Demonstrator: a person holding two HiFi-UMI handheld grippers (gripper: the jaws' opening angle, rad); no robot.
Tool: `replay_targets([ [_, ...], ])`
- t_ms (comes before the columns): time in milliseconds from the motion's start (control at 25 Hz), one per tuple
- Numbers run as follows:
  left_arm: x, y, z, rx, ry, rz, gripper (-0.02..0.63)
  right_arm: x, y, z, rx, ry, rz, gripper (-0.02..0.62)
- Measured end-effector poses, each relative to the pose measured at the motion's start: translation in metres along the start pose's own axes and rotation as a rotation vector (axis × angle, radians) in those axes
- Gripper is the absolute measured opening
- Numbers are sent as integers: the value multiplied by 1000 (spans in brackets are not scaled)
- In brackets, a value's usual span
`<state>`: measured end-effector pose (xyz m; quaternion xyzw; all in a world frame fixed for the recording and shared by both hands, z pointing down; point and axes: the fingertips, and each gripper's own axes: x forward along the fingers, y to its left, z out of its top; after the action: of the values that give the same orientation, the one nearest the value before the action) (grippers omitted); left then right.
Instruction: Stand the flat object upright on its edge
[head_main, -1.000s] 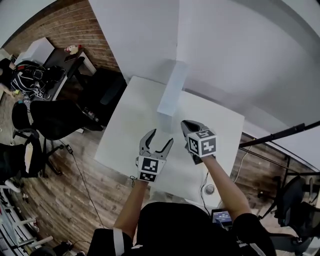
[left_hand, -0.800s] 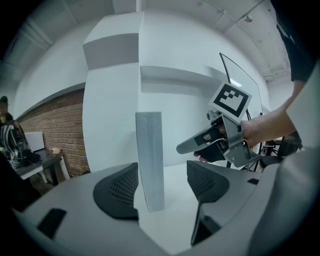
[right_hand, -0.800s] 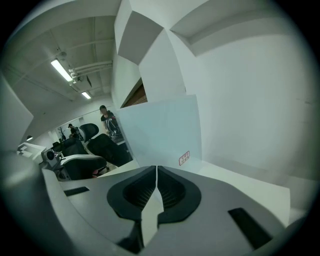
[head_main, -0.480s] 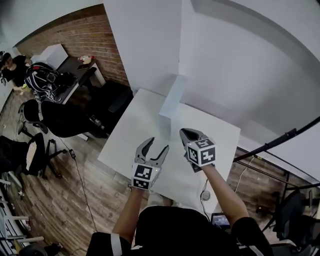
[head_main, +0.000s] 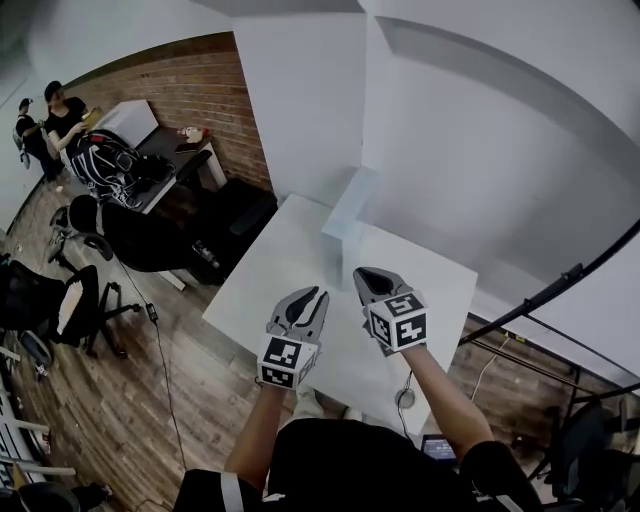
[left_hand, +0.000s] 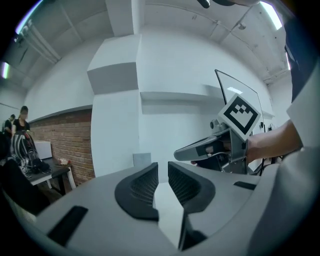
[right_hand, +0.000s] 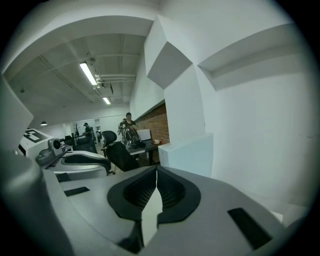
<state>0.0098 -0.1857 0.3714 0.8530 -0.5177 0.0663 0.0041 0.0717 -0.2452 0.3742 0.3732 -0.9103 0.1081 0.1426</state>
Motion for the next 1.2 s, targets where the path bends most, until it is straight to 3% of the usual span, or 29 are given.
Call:
replay_targets([
  [520, -52, -13, 35, -39, -69, 117, 12, -48, 38, 16, -47, -107, 57, 40],
  [1200, -83, -25, 41, -35, -98, 151, 12, -74, 60, 18, -96, -157, 80, 40],
])
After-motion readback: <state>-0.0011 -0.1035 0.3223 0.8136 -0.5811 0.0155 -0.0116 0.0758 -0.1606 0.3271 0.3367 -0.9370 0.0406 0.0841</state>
